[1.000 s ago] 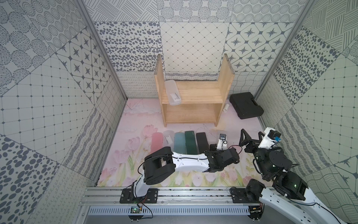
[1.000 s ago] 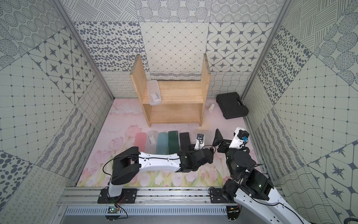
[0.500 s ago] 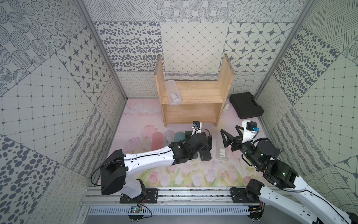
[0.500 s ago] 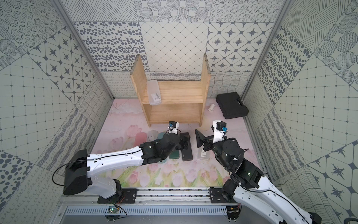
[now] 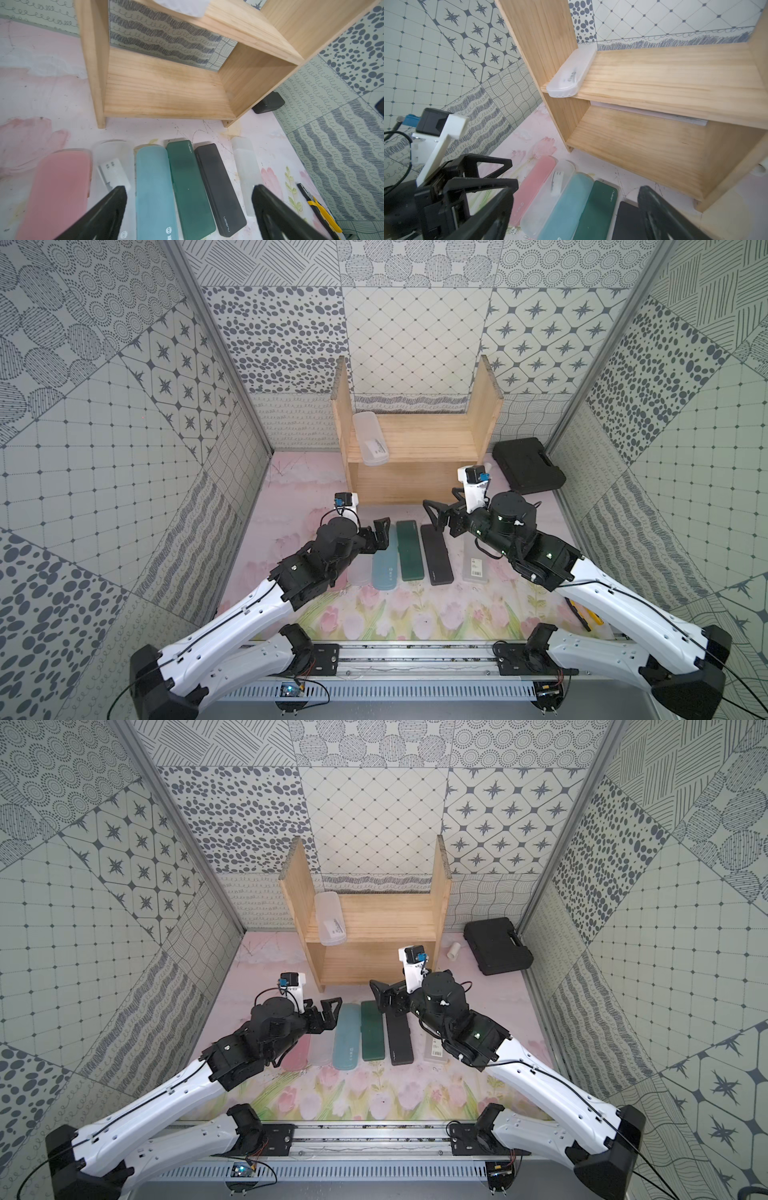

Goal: Remove the pencil cases from the shelf
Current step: Pick up the pencil case from the shelf.

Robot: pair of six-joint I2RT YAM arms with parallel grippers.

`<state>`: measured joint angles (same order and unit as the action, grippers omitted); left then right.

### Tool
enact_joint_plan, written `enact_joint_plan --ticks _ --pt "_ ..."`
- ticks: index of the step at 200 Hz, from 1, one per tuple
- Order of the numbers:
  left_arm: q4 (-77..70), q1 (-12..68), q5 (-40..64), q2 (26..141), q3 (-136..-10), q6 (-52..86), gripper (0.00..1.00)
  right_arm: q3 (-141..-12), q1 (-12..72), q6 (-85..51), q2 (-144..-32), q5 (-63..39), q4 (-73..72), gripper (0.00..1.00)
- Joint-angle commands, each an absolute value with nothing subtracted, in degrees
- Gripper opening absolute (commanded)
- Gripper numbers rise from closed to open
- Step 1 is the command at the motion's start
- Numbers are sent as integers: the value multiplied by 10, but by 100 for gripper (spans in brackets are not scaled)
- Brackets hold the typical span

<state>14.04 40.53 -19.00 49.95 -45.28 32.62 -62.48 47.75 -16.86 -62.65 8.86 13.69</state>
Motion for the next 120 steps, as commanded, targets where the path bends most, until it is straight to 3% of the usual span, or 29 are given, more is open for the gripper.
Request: enact_joint_plan --ticks 1,62,120 --pt "181 346 -94 430 -409 274 99 -680 476 -162 -673 60 129 98" --pt "86 345 -135 364 -306 223 99 -815 476 -109 -816 44 141 98" --pt "114 345 -250 270 -275 250 99 -950 475 -92 -963 124 167 98"
